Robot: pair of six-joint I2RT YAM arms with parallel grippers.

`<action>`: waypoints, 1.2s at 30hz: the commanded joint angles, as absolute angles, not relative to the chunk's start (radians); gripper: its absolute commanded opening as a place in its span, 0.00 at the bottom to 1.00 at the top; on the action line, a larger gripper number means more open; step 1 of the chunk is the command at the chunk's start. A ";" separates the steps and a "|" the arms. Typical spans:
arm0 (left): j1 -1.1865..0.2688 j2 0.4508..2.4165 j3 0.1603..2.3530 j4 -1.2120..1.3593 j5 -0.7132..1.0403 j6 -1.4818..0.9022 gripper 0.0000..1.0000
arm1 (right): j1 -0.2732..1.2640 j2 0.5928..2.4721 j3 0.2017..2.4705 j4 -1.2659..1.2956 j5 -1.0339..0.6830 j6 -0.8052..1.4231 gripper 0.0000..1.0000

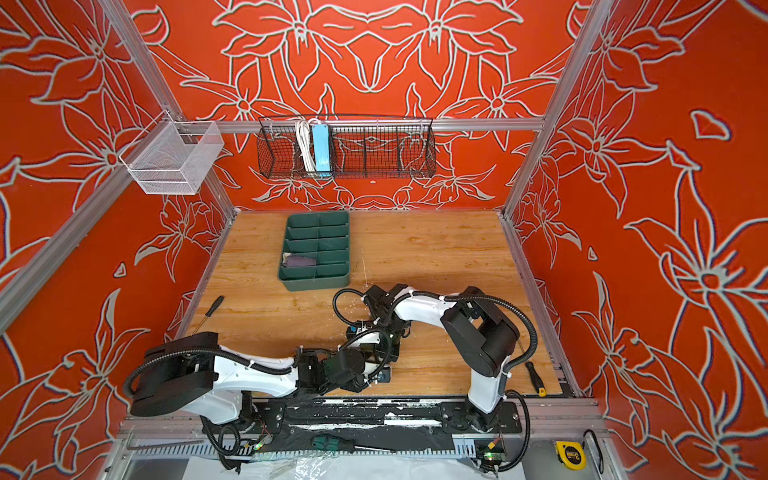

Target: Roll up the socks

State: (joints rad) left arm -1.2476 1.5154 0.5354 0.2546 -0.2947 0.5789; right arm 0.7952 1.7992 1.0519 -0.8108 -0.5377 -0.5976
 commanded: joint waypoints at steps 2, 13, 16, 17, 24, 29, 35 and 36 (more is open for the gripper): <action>-1.250 1.584 0.550 0.260 -0.319 0.550 0.37 | 0.790 1.850 0.997 -0.736 -0.384 -0.620 0.00; -1.250 1.586 0.598 0.136 -0.294 0.536 0.02 | 0.790 1.742 0.940 -0.687 -0.325 -0.576 0.28; -1.250 1.578 0.595 0.124 -0.268 0.560 0.00 | 0.789 1.675 0.906 -0.666 -0.269 -0.557 0.43; -1.250 1.583 0.595 0.120 -0.259 0.571 0.00 | 0.789 1.639 0.888 -0.650 -0.241 -0.545 0.48; -1.250 1.619 0.655 0.027 -0.189 0.574 0.00 | 0.784 1.262 0.714 -0.374 0.231 -0.407 0.64; -1.239 1.626 0.721 -0.077 -0.074 0.549 0.00 | 0.751 0.943 0.615 -0.176 0.467 -0.377 0.79; -1.138 1.685 0.862 -0.299 0.138 0.481 0.00 | 0.713 0.566 0.522 0.057 0.565 -0.380 0.85; -1.117 1.695 0.885 -0.336 0.189 0.472 0.00 | 0.712 0.502 0.512 0.053 0.528 -0.400 0.85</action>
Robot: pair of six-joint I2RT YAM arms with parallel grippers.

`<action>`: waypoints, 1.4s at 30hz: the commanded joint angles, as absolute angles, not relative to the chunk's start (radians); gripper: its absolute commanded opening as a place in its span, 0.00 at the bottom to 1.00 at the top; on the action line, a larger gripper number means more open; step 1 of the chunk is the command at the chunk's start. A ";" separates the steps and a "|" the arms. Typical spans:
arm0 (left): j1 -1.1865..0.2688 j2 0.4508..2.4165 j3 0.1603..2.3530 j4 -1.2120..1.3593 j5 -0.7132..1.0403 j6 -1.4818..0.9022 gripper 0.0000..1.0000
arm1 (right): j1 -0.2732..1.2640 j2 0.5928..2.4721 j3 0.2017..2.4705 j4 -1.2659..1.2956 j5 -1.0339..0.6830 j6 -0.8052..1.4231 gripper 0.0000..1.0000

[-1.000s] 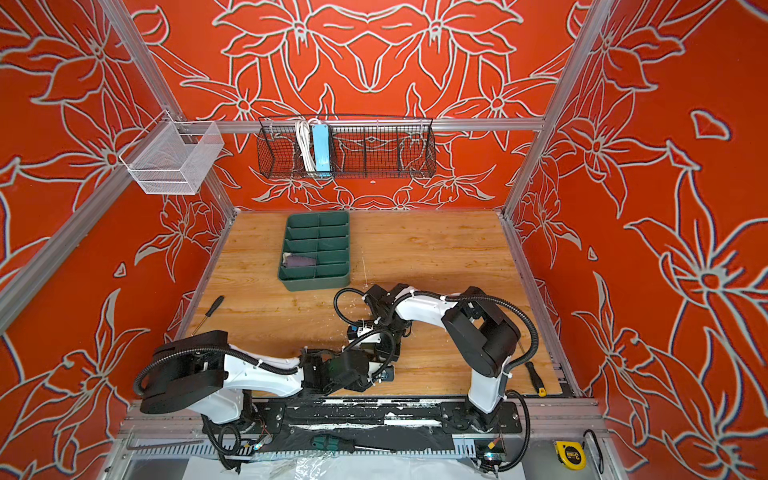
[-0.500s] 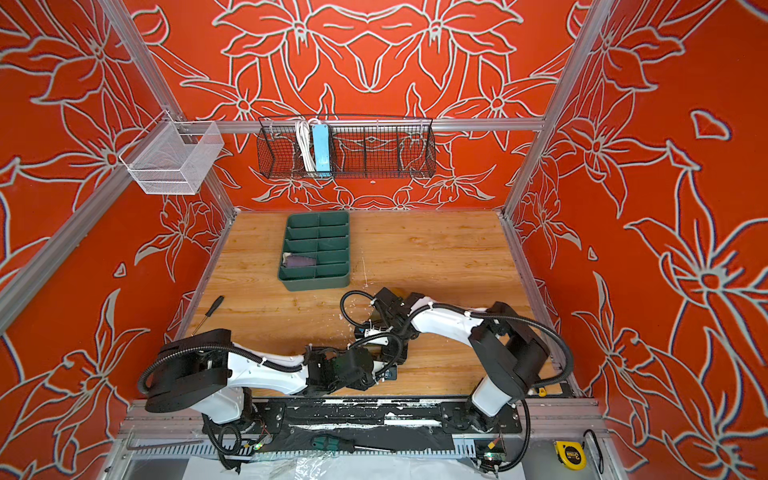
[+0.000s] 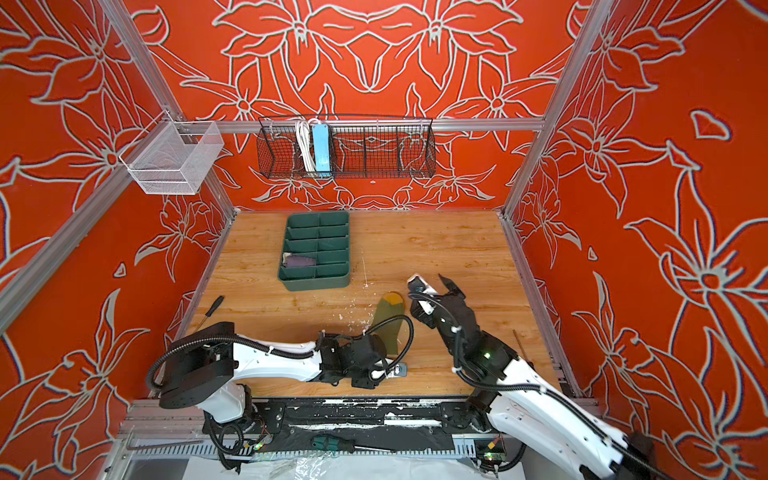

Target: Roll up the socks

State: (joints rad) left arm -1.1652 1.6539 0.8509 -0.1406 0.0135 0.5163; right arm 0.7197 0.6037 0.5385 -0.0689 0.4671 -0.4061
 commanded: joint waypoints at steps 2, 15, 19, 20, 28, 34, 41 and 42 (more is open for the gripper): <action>-1.079 1.718 0.925 -0.392 0.275 0.451 0.00 | 0.711 0.401 0.507 -0.005 0.398 -0.470 0.82; -0.912 1.937 1.109 -0.568 0.640 0.343 0.00 | 0.832 0.482 0.649 -0.685 0.073 -0.977 0.75; -0.887 1.955 1.102 -0.556 0.662 0.326 0.00 | 1.052 0.492 0.570 -0.674 0.221 -1.067 0.75; -0.884 1.961 1.108 -0.562 0.666 0.330 0.00 | 1.114 0.511 0.548 -0.655 0.257 -1.057 0.75; -0.880 1.992 1.117 -0.543 0.670 0.322 0.00 | 1.399 0.892 0.483 -0.354 0.413 -0.816 0.75; -0.879 1.983 1.103 -0.537 0.660 0.330 0.00 | 1.387 1.090 0.363 0.007 0.566 -0.739 0.69; -0.879 1.982 1.104 -0.519 0.658 0.325 0.00 | 1.348 1.134 0.337 -0.012 0.519 -0.686 0.64; -0.880 1.986 1.109 -0.523 0.658 0.327 0.00 | 1.342 1.143 0.340 -0.001 0.521 -0.684 0.64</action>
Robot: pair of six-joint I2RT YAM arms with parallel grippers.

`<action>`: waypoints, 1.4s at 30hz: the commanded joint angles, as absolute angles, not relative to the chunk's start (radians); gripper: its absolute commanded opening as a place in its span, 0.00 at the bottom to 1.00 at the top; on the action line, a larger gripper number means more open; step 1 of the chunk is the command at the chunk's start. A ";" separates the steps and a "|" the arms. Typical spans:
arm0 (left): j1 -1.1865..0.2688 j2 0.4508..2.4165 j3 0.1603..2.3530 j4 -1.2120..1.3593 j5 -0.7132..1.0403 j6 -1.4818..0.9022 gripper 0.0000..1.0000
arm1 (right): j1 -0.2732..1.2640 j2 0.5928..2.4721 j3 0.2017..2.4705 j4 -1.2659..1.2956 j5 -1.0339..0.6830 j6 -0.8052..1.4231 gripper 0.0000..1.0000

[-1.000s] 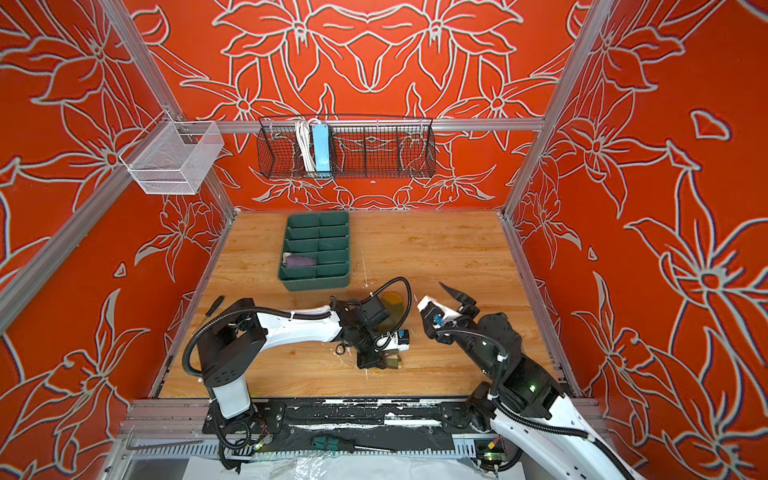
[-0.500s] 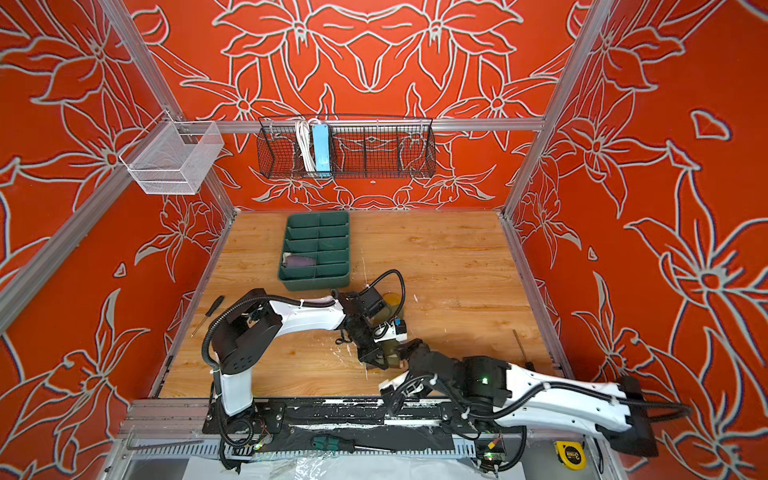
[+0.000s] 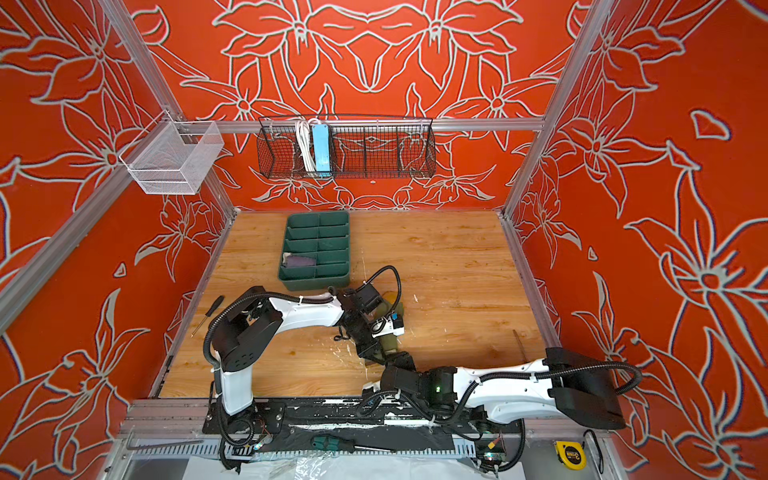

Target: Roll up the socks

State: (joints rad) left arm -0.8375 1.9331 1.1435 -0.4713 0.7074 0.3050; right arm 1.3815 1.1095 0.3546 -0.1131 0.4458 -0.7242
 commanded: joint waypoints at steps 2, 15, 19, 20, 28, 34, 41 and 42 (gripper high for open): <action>-0.879 1.991 1.115 -0.531 0.660 0.334 0.00 | 1.321 1.155 0.349 0.007 0.518 -0.679 0.61; -0.880 2.005 1.128 -0.553 0.666 0.348 0.00 | 1.264 0.932 0.350 -0.135 0.435 -0.651 0.64; -0.880 2.001 1.122 -0.542 0.663 0.339 0.00 | 1.265 1.002 0.366 -0.171 0.376 -0.620 0.68; -0.880 2.001 1.121 -0.541 0.664 0.339 0.00 | 1.267 1.033 0.373 -0.185 0.369 -0.613 0.68; -0.879 1.996 1.122 -0.541 0.661 0.339 0.00 | 1.265 1.166 0.393 -0.195 0.354 -0.562 0.64; -0.880 1.976 1.126 -0.535 0.655 0.338 0.00 | 1.256 1.223 0.438 -0.241 0.300 -0.552 0.24; -0.882 1.773 1.037 -0.335 0.552 0.305 0.29 | 1.247 1.209 0.504 -0.402 0.219 -0.536 0.00; -0.882 1.740 1.019 -0.305 0.523 0.303 0.35 | 1.241 1.210 0.513 -0.420 0.200 -0.532 0.00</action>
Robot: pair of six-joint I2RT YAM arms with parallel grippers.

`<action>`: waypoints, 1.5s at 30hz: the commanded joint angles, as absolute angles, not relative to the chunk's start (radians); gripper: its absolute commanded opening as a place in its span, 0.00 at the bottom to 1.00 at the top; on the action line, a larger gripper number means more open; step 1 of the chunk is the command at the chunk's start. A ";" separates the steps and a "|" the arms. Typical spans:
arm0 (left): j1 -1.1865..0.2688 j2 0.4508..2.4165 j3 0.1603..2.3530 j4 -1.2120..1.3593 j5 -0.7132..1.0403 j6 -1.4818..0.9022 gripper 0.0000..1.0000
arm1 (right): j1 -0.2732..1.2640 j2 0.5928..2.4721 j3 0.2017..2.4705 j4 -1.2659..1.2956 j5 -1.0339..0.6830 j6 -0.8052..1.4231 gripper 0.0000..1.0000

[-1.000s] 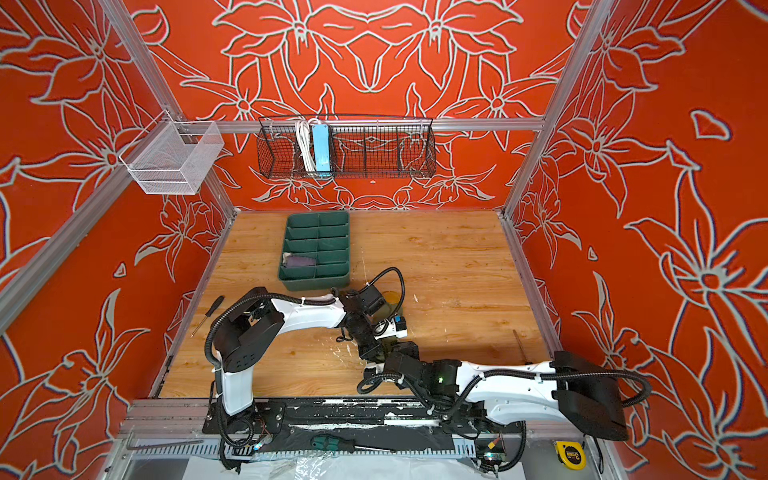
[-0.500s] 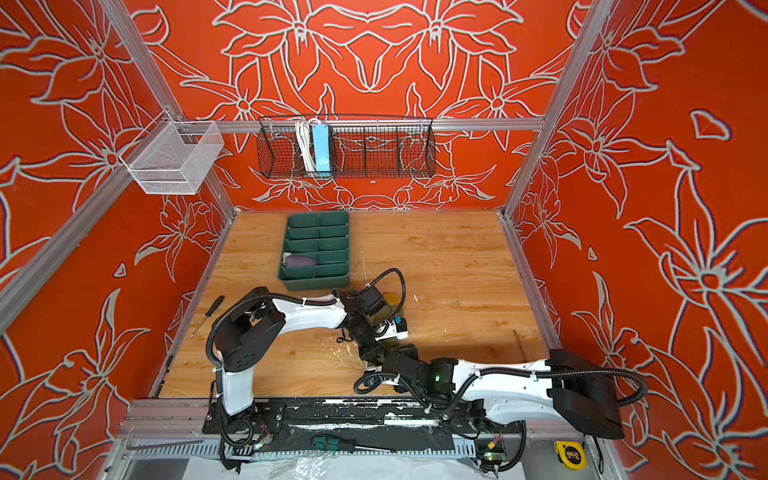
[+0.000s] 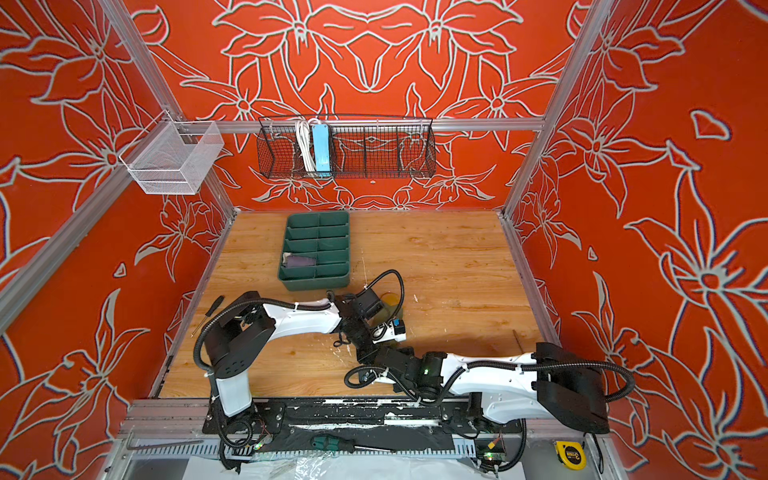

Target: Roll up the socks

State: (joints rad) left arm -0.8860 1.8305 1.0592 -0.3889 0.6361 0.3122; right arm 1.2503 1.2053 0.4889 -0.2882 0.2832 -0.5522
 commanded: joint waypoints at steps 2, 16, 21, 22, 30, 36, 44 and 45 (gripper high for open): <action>-0.882 1.679 0.991 -0.259 0.440 0.299 0.43 | 1.226 1.218 0.533 -0.452 0.167 -0.523 0.00; -0.800 1.024 0.678 0.118 -0.586 0.363 0.97 | 1.030 1.283 0.686 -0.651 -0.165 -0.533 0.00; -0.601 0.729 0.689 -0.049 -0.343 0.433 0.97 | 0.986 1.404 0.785 -0.725 -0.269 -0.537 0.00; -0.577 0.699 0.705 -0.092 -0.279 0.459 0.97 | 0.979 1.425 0.798 -0.723 -0.279 -0.525 0.00; -0.551 0.652 0.940 -0.398 0.141 0.524 0.99 | 0.907 1.680 0.990 -0.828 -0.416 -0.468 0.00; -0.595 0.693 0.882 -0.372 0.247 0.549 0.96 | 0.858 1.771 1.032 -0.856 -0.426 -0.475 0.00; -1.028 0.834 0.671 -0.282 -0.193 0.641 0.95 | 0.822 1.753 0.994 -0.844 -0.383 -0.477 0.00; -1.063 0.866 0.651 -0.256 -0.227 0.627 0.94 | 0.822 1.749 0.987 -0.840 -0.378 -0.477 0.00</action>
